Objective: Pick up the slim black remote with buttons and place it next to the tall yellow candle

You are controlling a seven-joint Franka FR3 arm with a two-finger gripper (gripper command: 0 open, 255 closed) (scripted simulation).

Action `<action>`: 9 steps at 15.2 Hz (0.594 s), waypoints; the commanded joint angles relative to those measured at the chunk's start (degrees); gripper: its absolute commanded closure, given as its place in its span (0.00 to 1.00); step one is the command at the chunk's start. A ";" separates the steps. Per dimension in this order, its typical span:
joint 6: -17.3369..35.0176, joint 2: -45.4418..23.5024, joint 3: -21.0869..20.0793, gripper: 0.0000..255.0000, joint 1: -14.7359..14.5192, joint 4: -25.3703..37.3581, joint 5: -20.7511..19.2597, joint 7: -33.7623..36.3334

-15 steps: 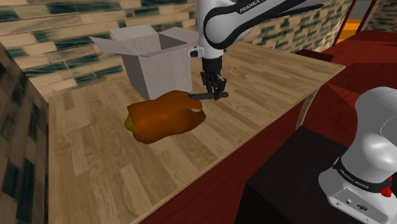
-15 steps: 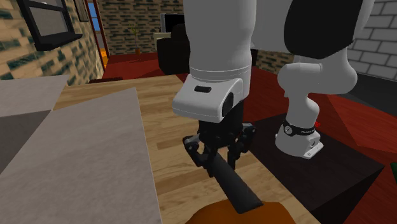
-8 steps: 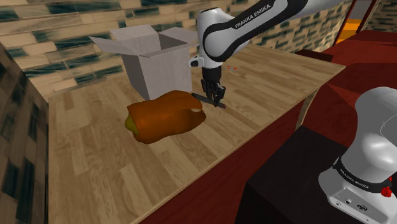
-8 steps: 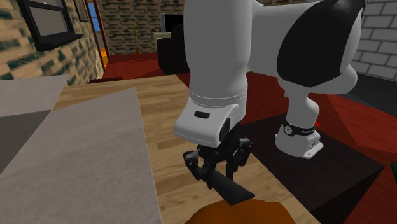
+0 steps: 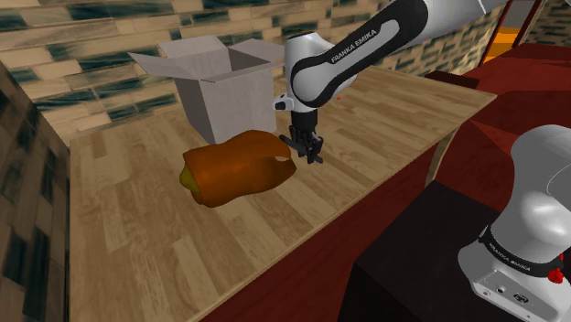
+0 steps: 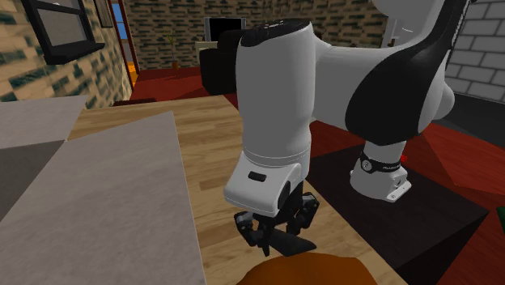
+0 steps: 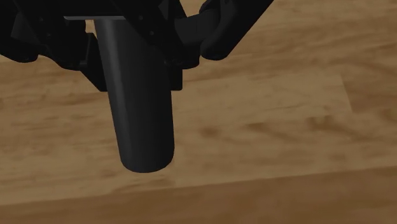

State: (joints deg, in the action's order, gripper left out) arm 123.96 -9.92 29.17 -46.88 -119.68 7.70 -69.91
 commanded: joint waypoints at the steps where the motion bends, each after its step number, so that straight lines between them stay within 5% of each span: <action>1: 1.34 -1.39 -0.15 1.00 0.24 -0.48 0.76 -0.62; 9: 1.85 -1.77 -0.23 1.00 0.30 -0.68 1.02 -0.81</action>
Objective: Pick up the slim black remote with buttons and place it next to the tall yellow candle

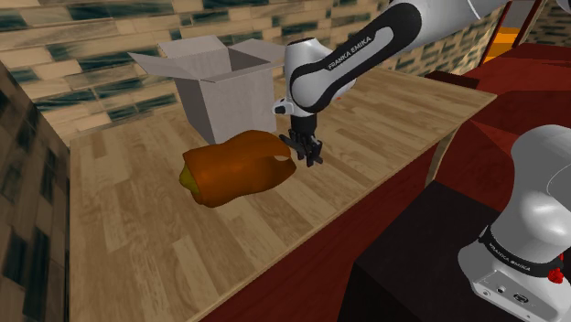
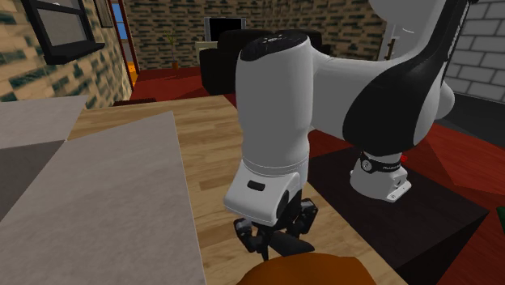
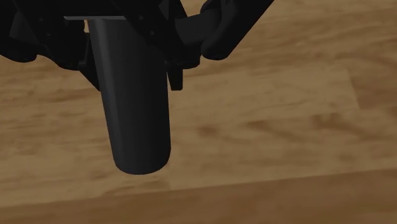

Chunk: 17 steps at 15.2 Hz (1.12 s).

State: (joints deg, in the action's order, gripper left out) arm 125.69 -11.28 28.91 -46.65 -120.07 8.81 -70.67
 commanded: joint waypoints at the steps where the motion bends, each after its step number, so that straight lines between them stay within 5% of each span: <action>1: 0.19 -0.56 -0.01 0.00 0.05 -0.23 -0.01 -0.04; 6: 0.12 -0.42 0.04 0.00 0.06 -0.28 -0.09 -0.04; 10: -6.57 3.07 0.71 0.00 -0.36 3.46 -2.57 1.65; 17: -6.57 3.07 0.70 0.00 -0.35 3.46 -2.57 1.66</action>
State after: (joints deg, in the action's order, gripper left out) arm 119.14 -8.20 29.61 -47.00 -116.62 6.24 -69.02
